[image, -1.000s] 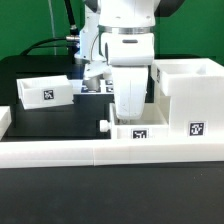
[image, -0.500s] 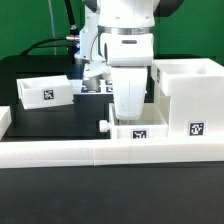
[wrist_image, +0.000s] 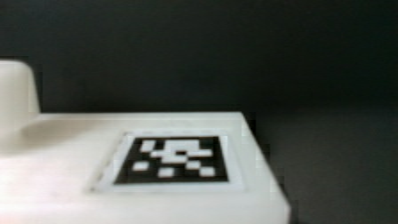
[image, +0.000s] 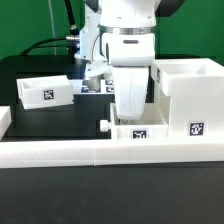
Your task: Assemble drawer
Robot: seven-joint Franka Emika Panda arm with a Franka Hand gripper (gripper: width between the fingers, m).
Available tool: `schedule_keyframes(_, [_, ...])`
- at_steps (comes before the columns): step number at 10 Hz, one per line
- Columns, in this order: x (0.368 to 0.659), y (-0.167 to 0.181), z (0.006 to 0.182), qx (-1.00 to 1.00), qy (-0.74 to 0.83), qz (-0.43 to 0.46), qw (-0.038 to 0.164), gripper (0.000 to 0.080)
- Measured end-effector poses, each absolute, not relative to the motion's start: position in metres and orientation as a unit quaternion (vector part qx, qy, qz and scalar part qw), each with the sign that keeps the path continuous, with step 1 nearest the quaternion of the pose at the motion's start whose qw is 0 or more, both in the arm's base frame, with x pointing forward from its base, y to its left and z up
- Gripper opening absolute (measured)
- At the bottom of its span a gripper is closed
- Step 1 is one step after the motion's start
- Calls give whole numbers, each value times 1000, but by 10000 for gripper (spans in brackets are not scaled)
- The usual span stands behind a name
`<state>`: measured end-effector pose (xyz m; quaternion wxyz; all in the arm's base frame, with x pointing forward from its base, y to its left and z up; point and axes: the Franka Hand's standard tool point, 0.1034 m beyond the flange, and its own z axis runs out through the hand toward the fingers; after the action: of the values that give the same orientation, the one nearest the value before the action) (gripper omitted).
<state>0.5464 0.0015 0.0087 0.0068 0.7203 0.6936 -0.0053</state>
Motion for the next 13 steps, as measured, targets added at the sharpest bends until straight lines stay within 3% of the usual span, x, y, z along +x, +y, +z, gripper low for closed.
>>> schedule_keyframes(13, [547, 10, 9, 706, 708, -14, 7, 42])
